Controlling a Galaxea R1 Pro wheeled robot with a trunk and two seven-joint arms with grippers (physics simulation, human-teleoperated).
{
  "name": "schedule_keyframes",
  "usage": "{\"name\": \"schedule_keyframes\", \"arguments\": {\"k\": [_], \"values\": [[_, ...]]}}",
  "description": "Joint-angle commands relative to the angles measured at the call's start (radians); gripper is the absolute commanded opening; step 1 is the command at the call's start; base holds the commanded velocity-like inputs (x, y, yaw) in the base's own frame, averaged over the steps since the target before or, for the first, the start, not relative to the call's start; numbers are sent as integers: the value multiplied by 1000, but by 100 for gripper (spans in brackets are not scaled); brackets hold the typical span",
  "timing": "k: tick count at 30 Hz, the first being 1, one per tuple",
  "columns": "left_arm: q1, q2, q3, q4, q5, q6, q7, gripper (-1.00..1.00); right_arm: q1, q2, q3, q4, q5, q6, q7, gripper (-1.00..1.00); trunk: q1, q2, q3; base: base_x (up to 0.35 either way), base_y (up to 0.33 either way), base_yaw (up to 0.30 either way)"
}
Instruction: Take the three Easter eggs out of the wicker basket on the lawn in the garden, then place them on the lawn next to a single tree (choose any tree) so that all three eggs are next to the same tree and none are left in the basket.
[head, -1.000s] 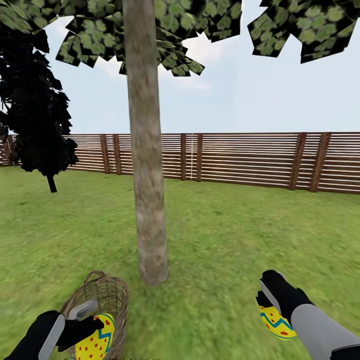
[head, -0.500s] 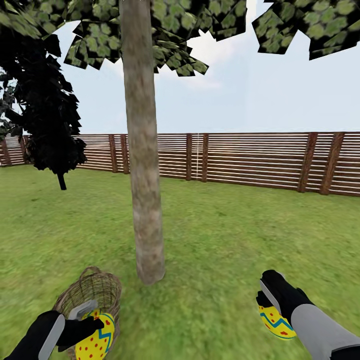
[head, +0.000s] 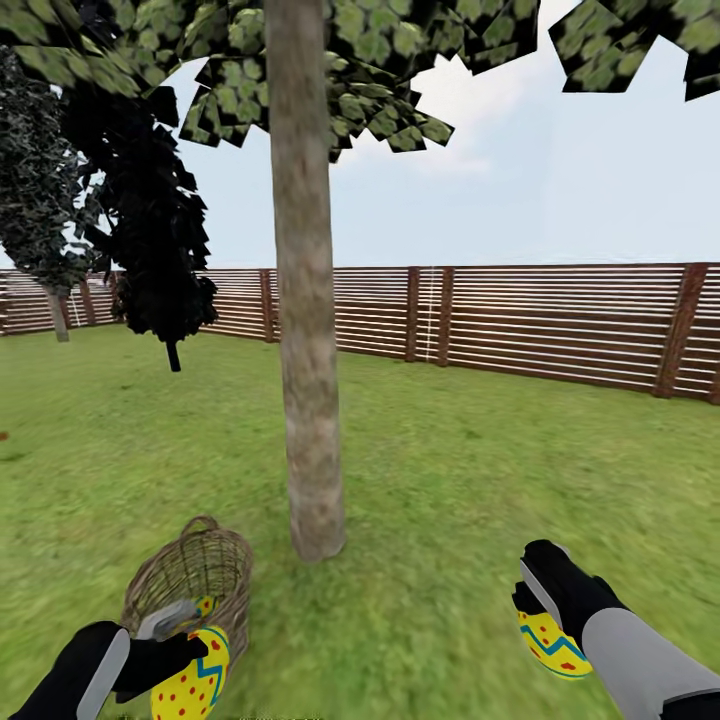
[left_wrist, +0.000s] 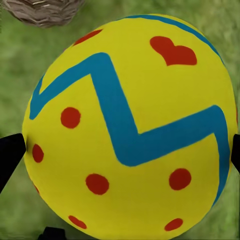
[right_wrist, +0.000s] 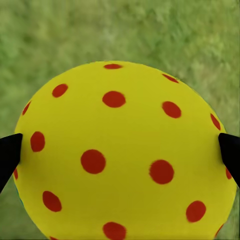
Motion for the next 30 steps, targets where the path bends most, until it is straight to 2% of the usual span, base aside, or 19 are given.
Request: {"name": "schedule_keyframes", "arguments": {"k": [1, 22, 30], "values": [[-1, -1, 3, -1, -8, 5, -8, -100, 0, -1, 7, -2, -9, 5, -5, -100, 0, -1, -1, 0, -307, 263], [-1, -1, 5, -1, -8, 5, -8, -100, 0, -1, 7, -2, -9, 4, -4, -100, 0, -1, -1, 0, -307, 262], [-1, -1, 4, 0, -6, 5, -9, -100, 0, -2, 7, -2, -8, 3, -4, -100, 0, -1, -1, 91, -307, 27]]}}
